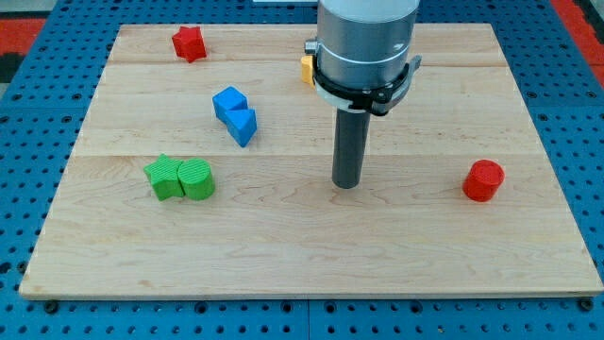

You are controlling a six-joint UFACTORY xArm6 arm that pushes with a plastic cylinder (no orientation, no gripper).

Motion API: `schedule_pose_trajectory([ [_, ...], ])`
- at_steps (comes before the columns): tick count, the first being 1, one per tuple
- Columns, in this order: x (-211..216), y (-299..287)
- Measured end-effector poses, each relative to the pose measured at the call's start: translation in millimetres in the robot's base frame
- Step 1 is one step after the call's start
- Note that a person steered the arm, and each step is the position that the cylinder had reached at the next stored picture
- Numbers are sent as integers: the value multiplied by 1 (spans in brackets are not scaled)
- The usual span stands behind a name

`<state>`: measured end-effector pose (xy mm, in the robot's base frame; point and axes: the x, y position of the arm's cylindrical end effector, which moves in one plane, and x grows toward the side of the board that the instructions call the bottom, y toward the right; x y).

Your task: Move the red circle closer to the red star

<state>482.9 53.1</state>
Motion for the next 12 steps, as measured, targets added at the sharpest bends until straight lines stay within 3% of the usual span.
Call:
schedule_pose_trajectory([
  [1, 34, 63],
  [2, 56, 163],
  [3, 8, 169],
  [5, -31, 136],
  [6, -54, 40],
  [7, -88, 18],
  [10, -116, 96],
  [11, -134, 68],
  [12, -139, -3],
])
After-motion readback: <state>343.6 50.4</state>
